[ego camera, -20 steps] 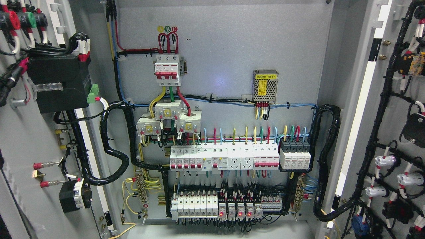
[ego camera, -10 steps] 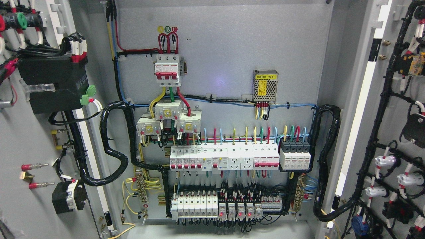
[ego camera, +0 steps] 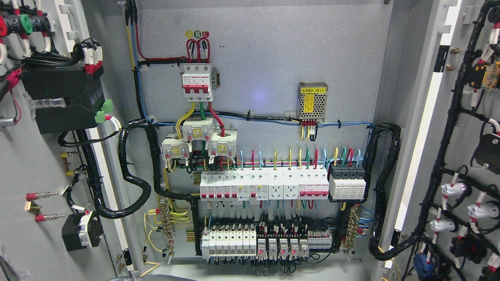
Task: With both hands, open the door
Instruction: 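Withdraw the right hand down and out of the cabinet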
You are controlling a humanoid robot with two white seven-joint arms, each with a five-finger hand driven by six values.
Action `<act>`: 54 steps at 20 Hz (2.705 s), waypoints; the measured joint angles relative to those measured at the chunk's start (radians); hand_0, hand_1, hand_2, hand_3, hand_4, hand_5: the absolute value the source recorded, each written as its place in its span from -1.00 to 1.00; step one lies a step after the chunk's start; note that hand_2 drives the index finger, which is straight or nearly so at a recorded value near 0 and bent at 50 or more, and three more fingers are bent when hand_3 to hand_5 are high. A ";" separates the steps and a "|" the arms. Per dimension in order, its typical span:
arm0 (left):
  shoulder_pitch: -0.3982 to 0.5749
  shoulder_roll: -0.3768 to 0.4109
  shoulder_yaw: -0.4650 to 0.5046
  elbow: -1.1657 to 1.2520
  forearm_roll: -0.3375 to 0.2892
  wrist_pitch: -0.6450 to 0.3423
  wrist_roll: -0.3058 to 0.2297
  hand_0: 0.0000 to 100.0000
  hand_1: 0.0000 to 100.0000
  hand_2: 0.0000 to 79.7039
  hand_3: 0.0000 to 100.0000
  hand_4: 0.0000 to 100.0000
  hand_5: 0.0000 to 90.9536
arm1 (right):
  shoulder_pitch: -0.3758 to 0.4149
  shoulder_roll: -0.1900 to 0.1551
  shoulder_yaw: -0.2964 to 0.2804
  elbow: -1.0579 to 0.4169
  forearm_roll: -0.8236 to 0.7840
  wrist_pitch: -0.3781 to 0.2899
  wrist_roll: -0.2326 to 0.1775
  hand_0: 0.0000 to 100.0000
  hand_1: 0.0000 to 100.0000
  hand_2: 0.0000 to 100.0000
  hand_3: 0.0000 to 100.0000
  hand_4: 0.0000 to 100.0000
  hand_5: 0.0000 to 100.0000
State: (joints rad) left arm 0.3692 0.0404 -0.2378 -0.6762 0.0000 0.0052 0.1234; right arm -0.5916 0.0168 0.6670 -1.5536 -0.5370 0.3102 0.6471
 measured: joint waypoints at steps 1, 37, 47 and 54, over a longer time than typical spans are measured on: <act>0.011 0.010 -0.016 -0.039 0.000 0.000 0.000 -1.00 -1.00 -1.00 -1.00 -1.00 -1.00 | 0.014 -0.015 -0.008 -0.011 0.000 -0.003 -0.027 -0.62 -1.00 -1.00 -1.00 -1.00 -1.00; 0.101 0.369 -0.365 -1.138 0.118 -0.109 0.000 -1.00 -1.00 -1.00 -1.00 -1.00 -1.00 | 0.726 -0.353 -0.326 -0.463 0.185 -0.715 -0.584 -0.62 -1.00 -1.00 -1.00 -1.00 -1.00; 0.091 0.385 -0.314 -1.269 0.146 -0.265 0.000 -1.00 -1.00 -1.00 -1.00 -1.00 -1.00 | 0.876 -0.393 -0.417 -0.503 0.260 -0.834 -0.583 -0.62 -1.00 -1.00 -1.00 -1.00 -1.00; 0.039 0.358 -0.263 -1.315 0.151 -0.292 -0.003 -1.00 -1.00 -1.00 -1.00 -1.00 -1.00 | 0.942 -0.406 -0.488 -0.516 0.212 -0.870 -0.579 -0.62 -1.00 -1.00 -1.00 -1.00 -1.00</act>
State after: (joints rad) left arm 0.4086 0.3984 -0.5010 -1.9909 0.1510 -0.2864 0.1207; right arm 0.3505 -0.3892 0.1791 -2.0695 -0.3245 -0.5598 0.0685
